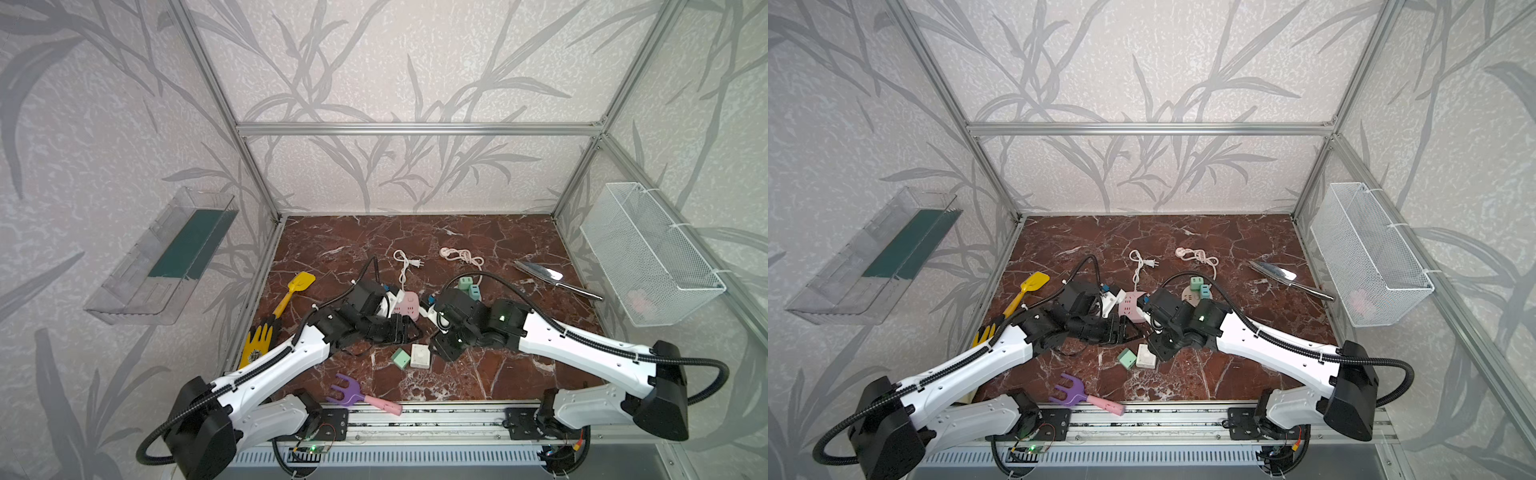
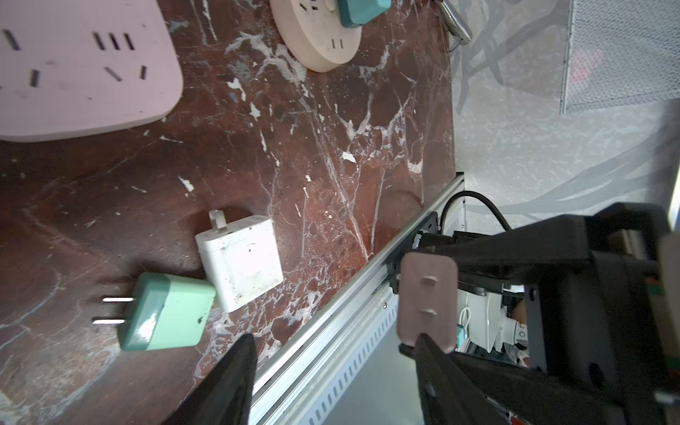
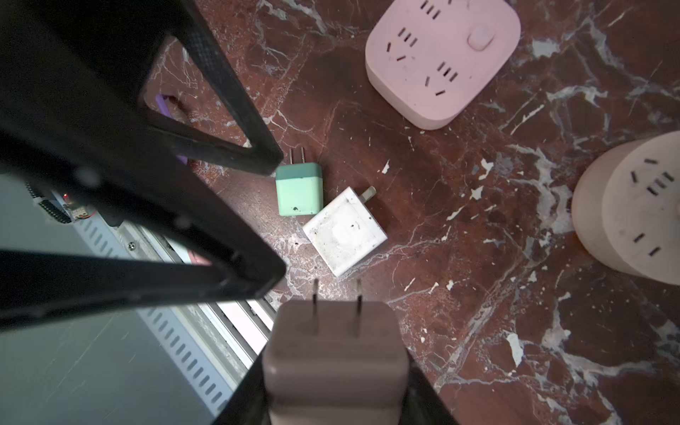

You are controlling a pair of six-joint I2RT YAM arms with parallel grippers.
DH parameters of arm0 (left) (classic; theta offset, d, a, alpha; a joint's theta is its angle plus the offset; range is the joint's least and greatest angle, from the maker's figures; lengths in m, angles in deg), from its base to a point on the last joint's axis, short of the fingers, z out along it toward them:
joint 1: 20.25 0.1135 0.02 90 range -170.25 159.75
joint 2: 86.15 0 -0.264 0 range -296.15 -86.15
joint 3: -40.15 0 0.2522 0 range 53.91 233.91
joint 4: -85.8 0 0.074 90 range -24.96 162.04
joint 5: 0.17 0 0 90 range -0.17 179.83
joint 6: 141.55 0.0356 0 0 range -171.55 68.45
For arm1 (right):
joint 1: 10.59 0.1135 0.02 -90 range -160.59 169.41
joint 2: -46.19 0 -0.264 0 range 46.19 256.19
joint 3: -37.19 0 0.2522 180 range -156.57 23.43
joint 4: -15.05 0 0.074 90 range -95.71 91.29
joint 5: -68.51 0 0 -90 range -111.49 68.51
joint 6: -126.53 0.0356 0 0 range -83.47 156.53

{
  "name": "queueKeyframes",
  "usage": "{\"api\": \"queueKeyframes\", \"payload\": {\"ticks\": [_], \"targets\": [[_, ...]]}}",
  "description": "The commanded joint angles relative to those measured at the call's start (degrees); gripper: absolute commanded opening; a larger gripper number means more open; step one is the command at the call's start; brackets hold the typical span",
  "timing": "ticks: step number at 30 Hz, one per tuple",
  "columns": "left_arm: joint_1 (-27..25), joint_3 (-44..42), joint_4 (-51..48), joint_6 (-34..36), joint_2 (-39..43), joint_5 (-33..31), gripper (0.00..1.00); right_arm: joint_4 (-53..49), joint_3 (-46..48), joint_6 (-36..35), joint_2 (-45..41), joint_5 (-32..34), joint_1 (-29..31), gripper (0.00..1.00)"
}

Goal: Insert the plug
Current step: 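Carry the pink adapter toward the left gripper while the left gripper reaches for it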

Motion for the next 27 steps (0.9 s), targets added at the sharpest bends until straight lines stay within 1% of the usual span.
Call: {"api": "queueKeyframes", "payload": {"ticks": [1, 10, 14, 21, 27], "targets": [[-0.1, 0.3, 5.1, -3.0, 1.2, 4.1, 0.62, -0.2, -2.2, -2.6, 0.2, -0.7, -0.1, 0.00], [-0.4, -1.3, 7.1, -3.9, 0.8, 5.5, 0.58, 1.6, -4.2, -3.3, 1.5, 0.9, -0.1, 0.00], [-0.4, -1.7, 8.1, -4.3, 0.6, 5.9, 0.54, 2.7, -5.1, -3.2, 2.5, 1.0, -0.1, 0.00], [-0.5, -2.5, 10.1, -5.6, 0.3, 6.7, 0.48, 4.1, -6.3, -2.9, 4.4, -0.5, -0.1, 0.00], [-0.5, -3.4, 12.4, -6.9, 0.2, 7.6, 0.46, 5.4, -6.4, -2.2, 4.7, -0.6, -0.1, 0.00]]}}
